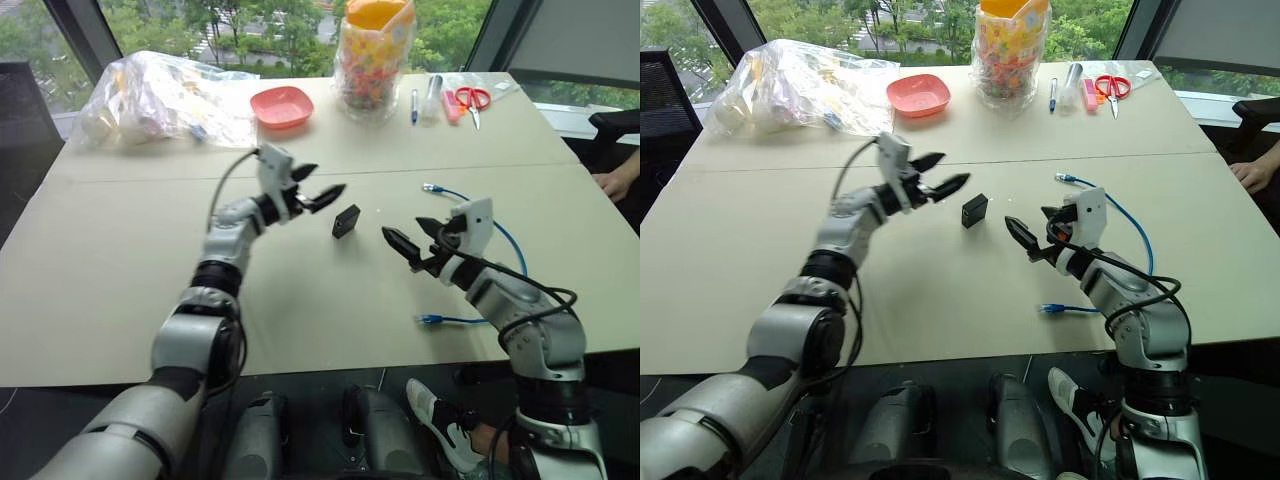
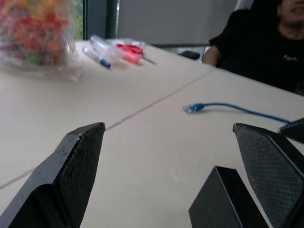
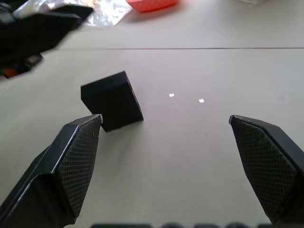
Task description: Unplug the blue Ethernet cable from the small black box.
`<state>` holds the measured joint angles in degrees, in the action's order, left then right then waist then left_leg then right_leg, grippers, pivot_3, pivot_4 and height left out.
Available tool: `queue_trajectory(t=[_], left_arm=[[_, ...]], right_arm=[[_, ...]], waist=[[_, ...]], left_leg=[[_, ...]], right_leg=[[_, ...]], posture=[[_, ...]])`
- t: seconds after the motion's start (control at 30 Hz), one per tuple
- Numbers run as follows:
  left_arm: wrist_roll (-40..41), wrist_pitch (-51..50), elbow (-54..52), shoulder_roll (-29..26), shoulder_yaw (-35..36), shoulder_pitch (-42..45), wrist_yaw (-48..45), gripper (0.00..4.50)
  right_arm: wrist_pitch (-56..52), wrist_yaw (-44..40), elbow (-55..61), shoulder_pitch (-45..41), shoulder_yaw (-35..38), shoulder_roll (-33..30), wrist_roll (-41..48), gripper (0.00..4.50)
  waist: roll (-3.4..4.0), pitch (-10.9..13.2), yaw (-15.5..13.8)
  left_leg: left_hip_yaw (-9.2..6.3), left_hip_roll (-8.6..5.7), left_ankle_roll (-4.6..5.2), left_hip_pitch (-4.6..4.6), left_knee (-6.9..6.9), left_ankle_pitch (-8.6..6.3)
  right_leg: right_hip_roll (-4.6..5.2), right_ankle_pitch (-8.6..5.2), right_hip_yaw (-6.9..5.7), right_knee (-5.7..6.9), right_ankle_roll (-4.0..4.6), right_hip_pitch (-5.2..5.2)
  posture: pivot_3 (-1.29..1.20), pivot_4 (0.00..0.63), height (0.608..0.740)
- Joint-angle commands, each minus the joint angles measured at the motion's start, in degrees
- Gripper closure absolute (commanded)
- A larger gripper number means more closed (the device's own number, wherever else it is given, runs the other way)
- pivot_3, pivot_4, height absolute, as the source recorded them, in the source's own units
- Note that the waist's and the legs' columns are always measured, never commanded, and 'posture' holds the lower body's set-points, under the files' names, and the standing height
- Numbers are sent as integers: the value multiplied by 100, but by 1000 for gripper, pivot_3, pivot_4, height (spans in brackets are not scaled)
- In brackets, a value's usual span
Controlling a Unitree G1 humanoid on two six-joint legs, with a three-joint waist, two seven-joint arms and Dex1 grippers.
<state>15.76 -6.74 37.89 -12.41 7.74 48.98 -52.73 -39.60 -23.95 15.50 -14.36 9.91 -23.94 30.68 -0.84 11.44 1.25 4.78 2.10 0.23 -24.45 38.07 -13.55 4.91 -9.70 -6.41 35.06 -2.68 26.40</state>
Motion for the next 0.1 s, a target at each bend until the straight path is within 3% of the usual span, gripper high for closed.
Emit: queue_trajectory(t=[0.03,0.1], left_arm=[[682,-1672,-2393,-487,-31,-983,-12,9],[951,-2452,-3544,-893,117,-1702,241,9]], right_arm=[[138,-200,403,145,240,-123,184,0],[123,-246,557,283,369,-147,302,0]], waist=[[1,-1,-34],[1,-1,-48]], left_leg=[[-2,0,0,2,-1,0],[-4,3,-1,0,3,1]], right_leg=[[-2,-1,2,4,1,-2],[-5,-1,2,3,0,-2]], posture=[[0,150,740],[0,150,740]])
